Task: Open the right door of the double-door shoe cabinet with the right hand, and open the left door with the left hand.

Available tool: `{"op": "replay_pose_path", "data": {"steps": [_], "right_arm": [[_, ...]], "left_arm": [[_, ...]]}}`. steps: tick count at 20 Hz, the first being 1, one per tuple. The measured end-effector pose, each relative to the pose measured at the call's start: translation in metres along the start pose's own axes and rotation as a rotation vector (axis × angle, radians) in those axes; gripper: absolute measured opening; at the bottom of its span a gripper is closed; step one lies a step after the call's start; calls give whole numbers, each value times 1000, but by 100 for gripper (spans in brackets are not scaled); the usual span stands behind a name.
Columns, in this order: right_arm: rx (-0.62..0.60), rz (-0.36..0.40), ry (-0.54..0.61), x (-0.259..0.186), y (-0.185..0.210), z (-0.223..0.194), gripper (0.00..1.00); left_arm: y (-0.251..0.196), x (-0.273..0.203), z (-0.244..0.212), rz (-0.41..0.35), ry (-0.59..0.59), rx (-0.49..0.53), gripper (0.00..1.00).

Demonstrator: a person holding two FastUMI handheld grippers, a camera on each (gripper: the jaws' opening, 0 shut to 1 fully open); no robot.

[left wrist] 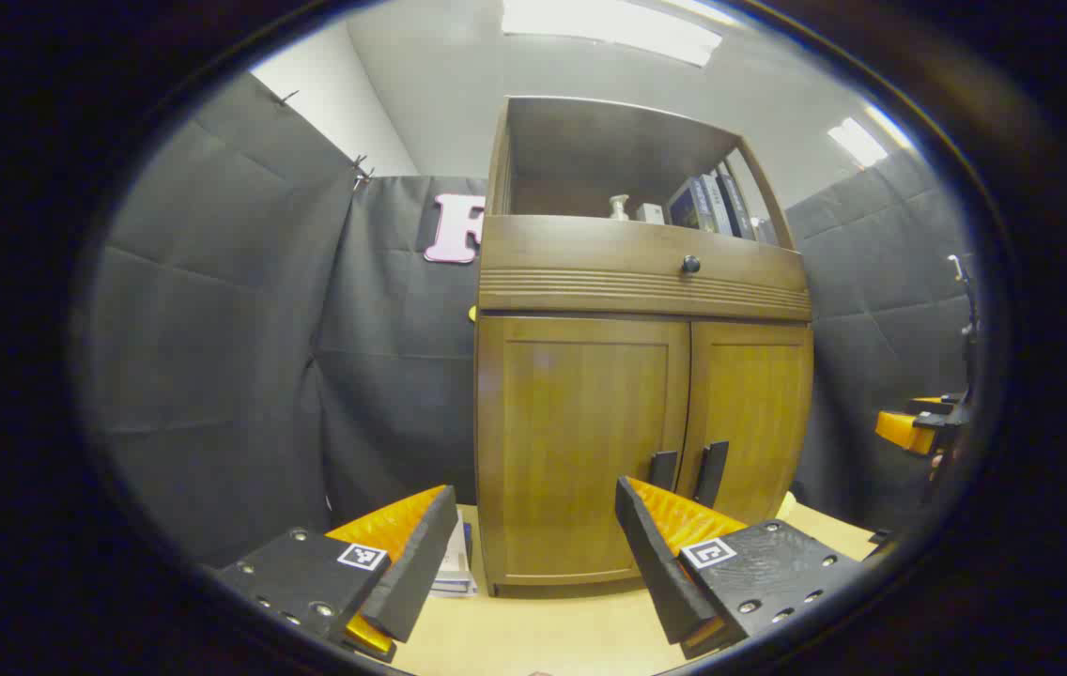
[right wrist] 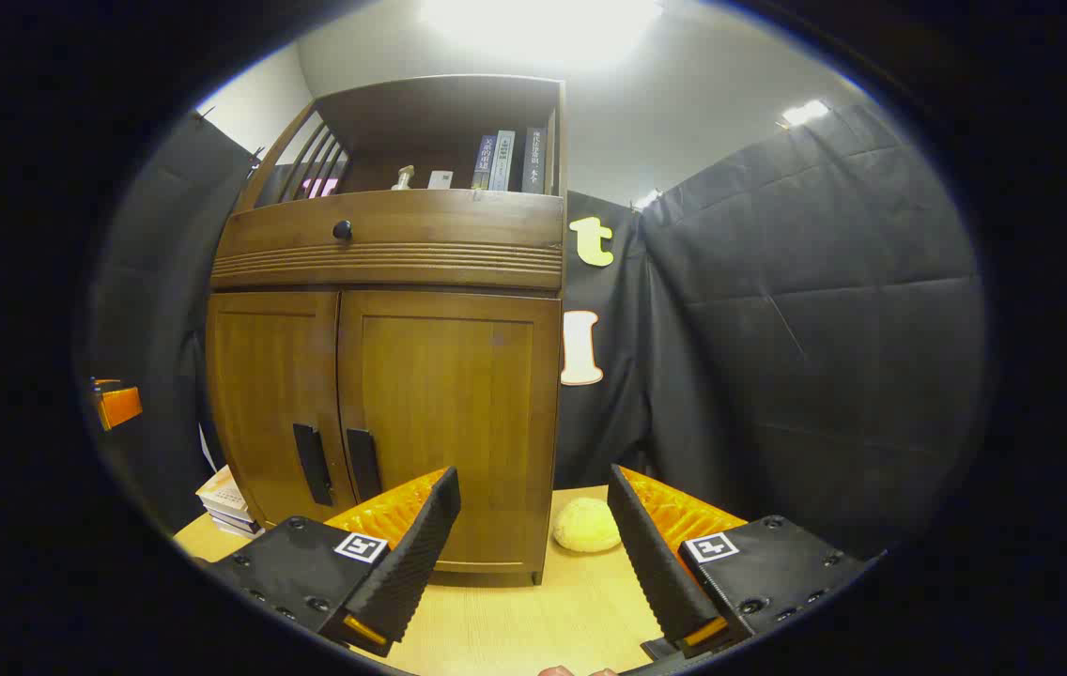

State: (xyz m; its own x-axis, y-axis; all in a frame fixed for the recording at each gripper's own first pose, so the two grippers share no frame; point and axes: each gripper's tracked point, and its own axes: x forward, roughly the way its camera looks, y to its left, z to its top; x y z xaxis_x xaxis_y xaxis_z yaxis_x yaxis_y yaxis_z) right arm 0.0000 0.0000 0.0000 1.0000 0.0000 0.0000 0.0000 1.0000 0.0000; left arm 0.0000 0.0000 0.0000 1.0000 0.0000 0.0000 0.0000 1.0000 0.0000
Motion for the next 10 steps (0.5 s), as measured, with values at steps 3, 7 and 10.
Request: {"op": "replay_pose_path", "data": {"steps": [3, 7, 10], "right_arm": [[-15, 1, 20, -6, 4, -8, 99], [-14, -4, 39, -14, 8, -11, 97], [-27, -2, 38, -17, 11, -8, 99]], "left_arm": [[-2, 0, -1, -26, 11, 7, 99], [-3, 1, -3, -35, 17, 8, 99], [-3, 1, -2, -32, 21, -17, 97]]}}
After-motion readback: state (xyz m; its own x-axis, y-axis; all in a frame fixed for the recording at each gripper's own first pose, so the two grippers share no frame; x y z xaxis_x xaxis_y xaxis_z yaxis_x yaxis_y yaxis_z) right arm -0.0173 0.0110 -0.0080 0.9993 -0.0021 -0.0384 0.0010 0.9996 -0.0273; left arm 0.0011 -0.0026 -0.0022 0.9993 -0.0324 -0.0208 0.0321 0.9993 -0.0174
